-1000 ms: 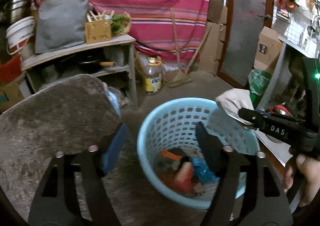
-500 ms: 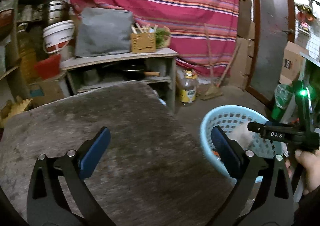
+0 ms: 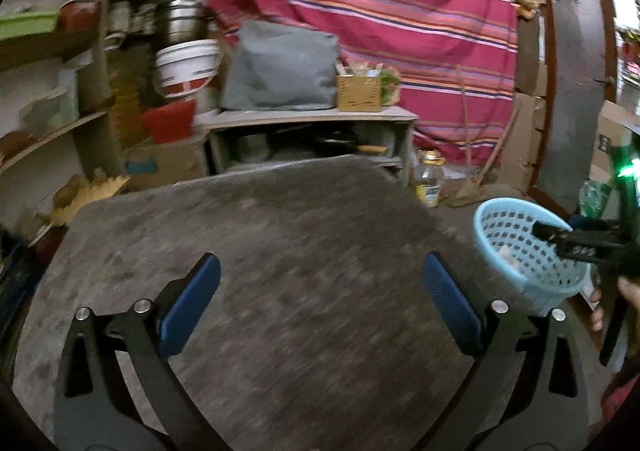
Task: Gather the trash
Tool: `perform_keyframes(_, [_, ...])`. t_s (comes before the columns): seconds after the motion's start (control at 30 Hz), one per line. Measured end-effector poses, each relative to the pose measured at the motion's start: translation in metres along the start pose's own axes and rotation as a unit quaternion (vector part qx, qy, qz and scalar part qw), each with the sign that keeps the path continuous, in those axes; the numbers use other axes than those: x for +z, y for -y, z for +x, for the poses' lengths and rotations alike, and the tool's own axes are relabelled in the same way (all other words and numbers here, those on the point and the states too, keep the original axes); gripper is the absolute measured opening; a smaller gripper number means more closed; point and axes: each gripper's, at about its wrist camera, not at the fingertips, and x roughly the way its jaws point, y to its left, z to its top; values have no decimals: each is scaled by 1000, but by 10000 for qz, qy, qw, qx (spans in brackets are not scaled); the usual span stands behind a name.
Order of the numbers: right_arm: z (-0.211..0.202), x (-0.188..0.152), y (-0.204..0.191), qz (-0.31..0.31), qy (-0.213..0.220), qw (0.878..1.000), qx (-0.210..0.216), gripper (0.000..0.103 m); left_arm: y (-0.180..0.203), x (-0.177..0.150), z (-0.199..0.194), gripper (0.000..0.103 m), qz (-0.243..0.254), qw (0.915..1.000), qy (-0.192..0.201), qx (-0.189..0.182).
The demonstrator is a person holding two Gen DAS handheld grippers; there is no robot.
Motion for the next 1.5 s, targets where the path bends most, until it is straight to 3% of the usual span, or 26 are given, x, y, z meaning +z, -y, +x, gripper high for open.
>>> perform_keyframes(0.17, [-33,-36,-51,-157,162,9986,483,99,-27,-31,-29,98,-264,9996,-11,120])
perform_keyframes(0.3, [-58,-61,-88,-506,360,9961,628,99,-40,-53,-45,98,-162,9987,15,478])
perform_keyframes(0.6, [-95,-103,-136,-613,629,9926,838,99,-71,-93,-77,98,-536,9942,84,927])
perform_keyframes(0.8, [-100,-120,-146,-594,678,9935,699,99,-73,-110,-88,98,-452,9929,147,1094])
perform_keyframes(1.03, [-110,-124,-151,-805,961,9910,480,99,-63,-109,-91,98,-294,9946,293,956])
perform_keyframes(1.5, [-115,-125,-151,-806,1086,9894,530,99,-48,-110,-94,98,-175,9959,362,811])
